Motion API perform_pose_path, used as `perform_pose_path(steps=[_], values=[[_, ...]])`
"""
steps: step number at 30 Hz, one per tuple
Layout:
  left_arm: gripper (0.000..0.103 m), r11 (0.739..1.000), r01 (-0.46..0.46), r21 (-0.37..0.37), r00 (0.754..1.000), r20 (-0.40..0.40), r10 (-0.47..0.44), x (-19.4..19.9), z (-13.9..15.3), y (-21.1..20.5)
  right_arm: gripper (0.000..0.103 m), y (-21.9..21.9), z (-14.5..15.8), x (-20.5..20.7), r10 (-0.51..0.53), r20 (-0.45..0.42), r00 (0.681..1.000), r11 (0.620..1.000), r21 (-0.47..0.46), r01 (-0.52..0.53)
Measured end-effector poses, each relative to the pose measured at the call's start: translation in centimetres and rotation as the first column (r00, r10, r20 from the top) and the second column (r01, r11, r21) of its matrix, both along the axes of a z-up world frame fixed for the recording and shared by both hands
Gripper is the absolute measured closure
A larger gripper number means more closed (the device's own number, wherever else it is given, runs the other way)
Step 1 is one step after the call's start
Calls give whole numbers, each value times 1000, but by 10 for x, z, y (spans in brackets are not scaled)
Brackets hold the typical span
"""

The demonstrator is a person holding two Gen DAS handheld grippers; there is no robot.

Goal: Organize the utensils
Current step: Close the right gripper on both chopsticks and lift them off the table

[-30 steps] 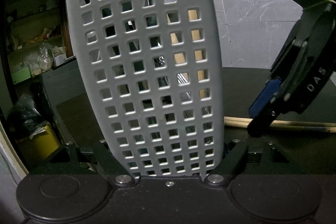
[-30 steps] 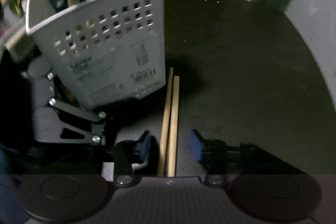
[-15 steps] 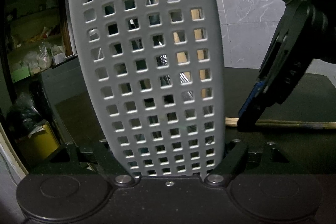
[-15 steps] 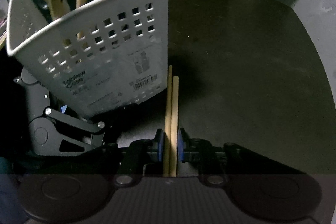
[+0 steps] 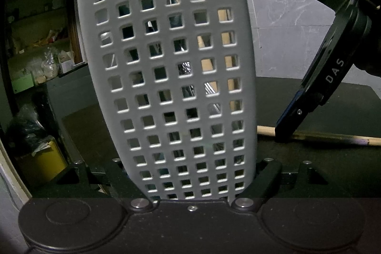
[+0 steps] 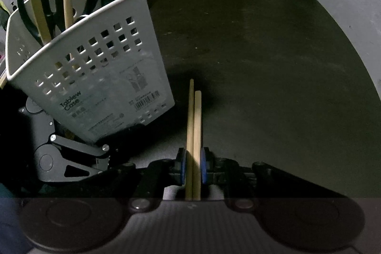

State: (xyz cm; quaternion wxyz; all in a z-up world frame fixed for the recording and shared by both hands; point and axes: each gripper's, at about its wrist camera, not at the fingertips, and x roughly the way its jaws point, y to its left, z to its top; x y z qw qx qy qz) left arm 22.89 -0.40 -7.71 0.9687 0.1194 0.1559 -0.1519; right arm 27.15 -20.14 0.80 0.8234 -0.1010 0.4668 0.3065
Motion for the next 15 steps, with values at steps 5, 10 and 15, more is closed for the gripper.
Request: perform_pose_path(steps=[5,10,15], values=[[21,1000,0,2,1000,1,0,0,0,-2,89,-11,-1,-3,-20,17,1000,999,41,19],[21,1000,-1,1,1000,1,1,0,-1,-1,89,-25,5,-12,-36,50,998,995,91,31],[21,1000,-1,2,1000,1,1,0,0,-1,89,-44,11,-21,-69,75,995,986,159,56]])
